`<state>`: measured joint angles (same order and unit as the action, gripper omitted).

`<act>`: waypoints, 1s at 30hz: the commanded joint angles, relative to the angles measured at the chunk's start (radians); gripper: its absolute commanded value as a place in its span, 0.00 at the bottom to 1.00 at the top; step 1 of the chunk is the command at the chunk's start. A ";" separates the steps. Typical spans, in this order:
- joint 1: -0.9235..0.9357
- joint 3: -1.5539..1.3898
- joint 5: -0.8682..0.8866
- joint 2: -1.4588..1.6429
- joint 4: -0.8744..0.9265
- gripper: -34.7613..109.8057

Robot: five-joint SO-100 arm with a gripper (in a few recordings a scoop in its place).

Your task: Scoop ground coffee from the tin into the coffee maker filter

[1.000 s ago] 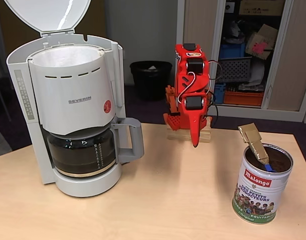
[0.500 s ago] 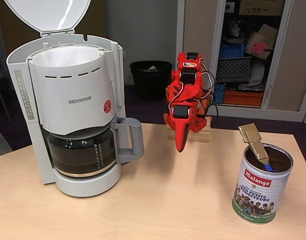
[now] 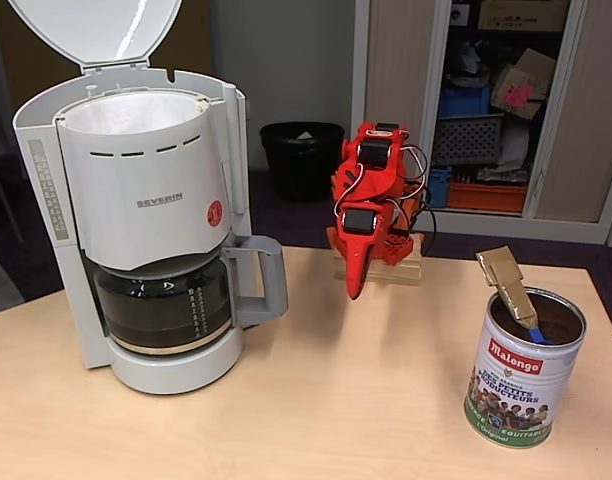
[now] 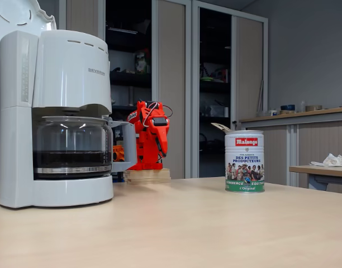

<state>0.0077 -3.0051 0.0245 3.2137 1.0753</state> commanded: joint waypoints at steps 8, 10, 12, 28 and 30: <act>-0.028 -0.020 -0.003 0.112 0.172 0.24; -0.041 -0.023 -0.006 0.112 0.176 0.24; -0.063 -0.023 0.002 0.112 0.181 0.24; -0.067 -0.137 -0.072 0.112 0.141 0.24; -0.064 -0.137 -0.074 0.112 0.141 0.24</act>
<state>-0.0629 -3.1339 -0.0245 3.3165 1.2195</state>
